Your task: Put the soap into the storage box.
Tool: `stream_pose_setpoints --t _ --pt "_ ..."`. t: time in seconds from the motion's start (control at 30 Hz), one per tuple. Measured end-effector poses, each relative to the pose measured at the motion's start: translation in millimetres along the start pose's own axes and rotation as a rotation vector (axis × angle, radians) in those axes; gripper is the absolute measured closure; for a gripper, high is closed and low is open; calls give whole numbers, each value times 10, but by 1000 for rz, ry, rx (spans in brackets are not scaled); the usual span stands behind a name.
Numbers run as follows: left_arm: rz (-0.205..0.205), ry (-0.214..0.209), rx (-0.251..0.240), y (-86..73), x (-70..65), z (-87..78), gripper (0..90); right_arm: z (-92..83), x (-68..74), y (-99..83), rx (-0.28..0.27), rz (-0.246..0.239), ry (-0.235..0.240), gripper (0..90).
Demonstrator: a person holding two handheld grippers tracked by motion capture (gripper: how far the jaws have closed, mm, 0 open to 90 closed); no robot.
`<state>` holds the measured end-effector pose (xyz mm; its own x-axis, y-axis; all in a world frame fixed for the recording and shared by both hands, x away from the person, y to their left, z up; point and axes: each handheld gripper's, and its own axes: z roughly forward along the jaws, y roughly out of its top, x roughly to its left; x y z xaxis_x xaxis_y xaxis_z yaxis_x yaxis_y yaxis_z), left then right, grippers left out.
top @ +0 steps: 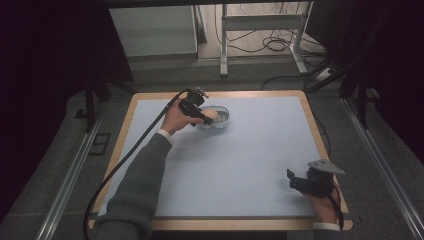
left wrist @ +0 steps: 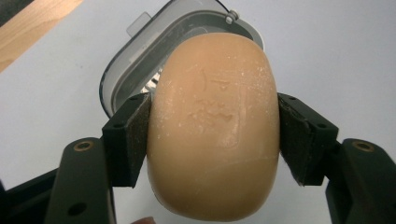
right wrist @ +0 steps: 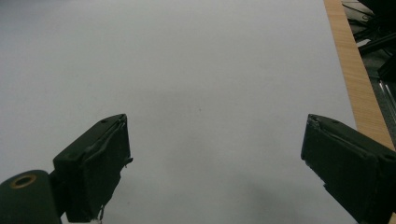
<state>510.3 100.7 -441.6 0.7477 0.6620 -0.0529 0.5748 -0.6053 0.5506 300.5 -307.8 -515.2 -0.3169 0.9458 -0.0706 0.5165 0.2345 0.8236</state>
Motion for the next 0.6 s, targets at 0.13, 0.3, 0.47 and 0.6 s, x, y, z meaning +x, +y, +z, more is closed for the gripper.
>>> stream_pose_setpoints --t 0.13,0.3,0.47,0.6 --pt "8 -4 13 54 38 26 326 0 -1 3 1 -2 -4 79" --pt "13 -10 13 116 75 94 327 1 2 4 2 -1 -4 79" --pt "30 -16 34 172 99 189 326 4 -2 1 2 -2 -5 79" --pt "36 -23 42 187 114 257 326 6 -12 -6 3 -1 -5 79"
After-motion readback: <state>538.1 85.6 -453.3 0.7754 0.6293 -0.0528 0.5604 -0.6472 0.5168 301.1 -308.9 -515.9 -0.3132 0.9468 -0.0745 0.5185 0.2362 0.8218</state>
